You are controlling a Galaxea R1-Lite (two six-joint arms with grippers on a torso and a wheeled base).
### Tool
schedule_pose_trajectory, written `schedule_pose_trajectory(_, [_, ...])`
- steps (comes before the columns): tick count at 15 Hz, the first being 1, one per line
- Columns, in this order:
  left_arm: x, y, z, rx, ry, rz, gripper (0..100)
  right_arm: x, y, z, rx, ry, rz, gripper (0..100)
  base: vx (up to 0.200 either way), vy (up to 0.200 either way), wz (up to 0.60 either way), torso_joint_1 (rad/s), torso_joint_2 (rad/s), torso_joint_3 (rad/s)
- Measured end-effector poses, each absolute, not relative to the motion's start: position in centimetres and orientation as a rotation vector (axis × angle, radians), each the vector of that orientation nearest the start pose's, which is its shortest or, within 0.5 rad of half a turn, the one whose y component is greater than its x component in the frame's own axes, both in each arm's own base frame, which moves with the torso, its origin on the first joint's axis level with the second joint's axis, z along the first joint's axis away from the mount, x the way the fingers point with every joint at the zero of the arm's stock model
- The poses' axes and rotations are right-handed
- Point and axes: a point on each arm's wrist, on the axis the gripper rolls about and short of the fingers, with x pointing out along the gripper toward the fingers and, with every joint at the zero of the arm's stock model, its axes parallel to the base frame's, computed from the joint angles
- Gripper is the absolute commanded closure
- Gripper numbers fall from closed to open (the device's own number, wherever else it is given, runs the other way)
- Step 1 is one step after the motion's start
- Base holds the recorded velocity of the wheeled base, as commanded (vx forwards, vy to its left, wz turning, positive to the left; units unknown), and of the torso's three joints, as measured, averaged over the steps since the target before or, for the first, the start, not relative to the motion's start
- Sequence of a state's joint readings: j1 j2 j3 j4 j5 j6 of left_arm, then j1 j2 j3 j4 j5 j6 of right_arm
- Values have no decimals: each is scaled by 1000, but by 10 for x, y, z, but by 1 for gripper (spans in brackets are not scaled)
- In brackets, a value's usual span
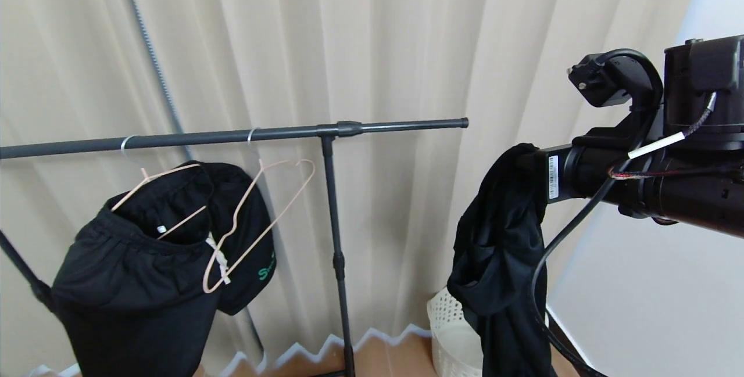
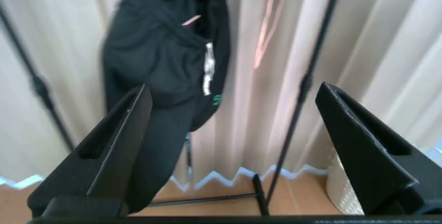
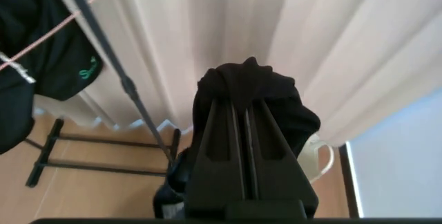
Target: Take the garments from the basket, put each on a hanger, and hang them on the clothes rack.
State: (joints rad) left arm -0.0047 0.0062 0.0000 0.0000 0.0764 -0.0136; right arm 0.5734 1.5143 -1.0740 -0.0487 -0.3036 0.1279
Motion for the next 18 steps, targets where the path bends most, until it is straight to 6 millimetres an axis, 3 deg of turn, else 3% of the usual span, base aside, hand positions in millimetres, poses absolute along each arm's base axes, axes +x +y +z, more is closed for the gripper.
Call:
schedule_pose_trajectory(10, [-22, 2, 76, -13, 6, 72, 0, 228, 139, 254, -58, 369, 246, 100, 0, 180, 0, 3, 2, 2])
schedule_pose_trajectory(13, [-22, 2, 76, -13, 6, 71, 0, 228, 139, 254, -58, 369, 246, 100, -200, 200, 0, 2, 7, -1])
schedule_pose_trajectory(18, [-22, 2, 76, -13, 5, 73, 0, 228, 139, 254, -57, 369, 245, 100, -200, 0, 0, 1, 3, 2])
